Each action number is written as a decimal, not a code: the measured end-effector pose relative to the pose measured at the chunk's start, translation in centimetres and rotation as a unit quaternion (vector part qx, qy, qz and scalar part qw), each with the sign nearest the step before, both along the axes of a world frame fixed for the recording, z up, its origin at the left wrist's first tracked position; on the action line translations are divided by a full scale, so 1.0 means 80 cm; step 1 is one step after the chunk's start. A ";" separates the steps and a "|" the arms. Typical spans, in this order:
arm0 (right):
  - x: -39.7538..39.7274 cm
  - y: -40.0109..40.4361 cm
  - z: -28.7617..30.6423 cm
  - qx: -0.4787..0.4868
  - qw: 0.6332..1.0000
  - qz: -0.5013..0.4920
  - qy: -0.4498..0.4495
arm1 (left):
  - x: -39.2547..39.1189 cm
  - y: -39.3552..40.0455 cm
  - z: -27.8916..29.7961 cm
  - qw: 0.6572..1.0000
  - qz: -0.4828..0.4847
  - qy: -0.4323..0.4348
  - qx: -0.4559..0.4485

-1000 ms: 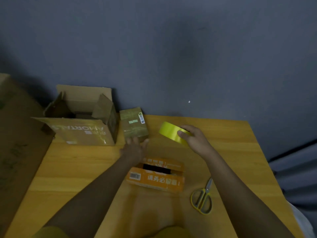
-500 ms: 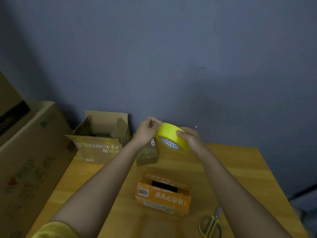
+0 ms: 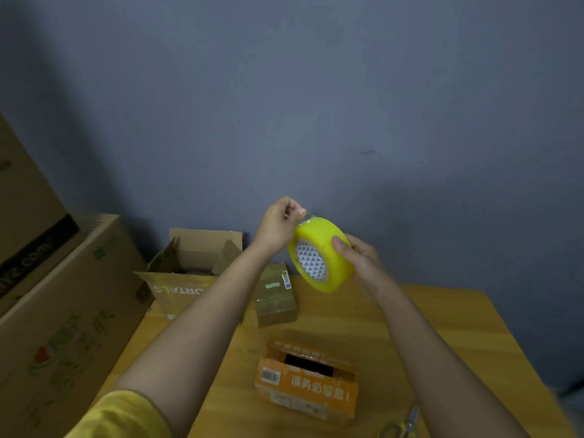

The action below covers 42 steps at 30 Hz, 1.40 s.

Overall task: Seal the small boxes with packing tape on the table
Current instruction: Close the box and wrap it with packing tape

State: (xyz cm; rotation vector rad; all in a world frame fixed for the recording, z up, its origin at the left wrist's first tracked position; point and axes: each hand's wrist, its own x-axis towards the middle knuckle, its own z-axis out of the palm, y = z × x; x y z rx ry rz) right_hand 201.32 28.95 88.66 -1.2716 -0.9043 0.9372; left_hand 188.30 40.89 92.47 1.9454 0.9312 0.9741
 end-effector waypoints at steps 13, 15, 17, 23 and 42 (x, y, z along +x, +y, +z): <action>0.040 -0.009 -0.046 -0.183 0.947 -0.025 -0.264 | -0.008 -0.009 -0.023 0.996 0.010 0.078 0.043; 0.045 -0.019 -0.045 -0.165 0.967 -0.048 -0.186 | -0.014 -0.001 -0.033 0.997 0.035 0.057 -0.035; 0.045 -0.028 -0.042 -0.129 0.983 -0.066 -0.116 | -0.022 0.007 -0.040 0.994 0.053 0.050 -0.078; 0.048 -0.048 -0.060 -0.174 0.968 -0.065 -0.171 | -0.040 0.001 -0.083 0.987 0.069 0.100 -0.104; -0.021 -0.082 -0.105 -0.365 0.781 0.053 -0.505 | -0.131 -0.054 -0.261 0.962 0.100 0.121 -0.223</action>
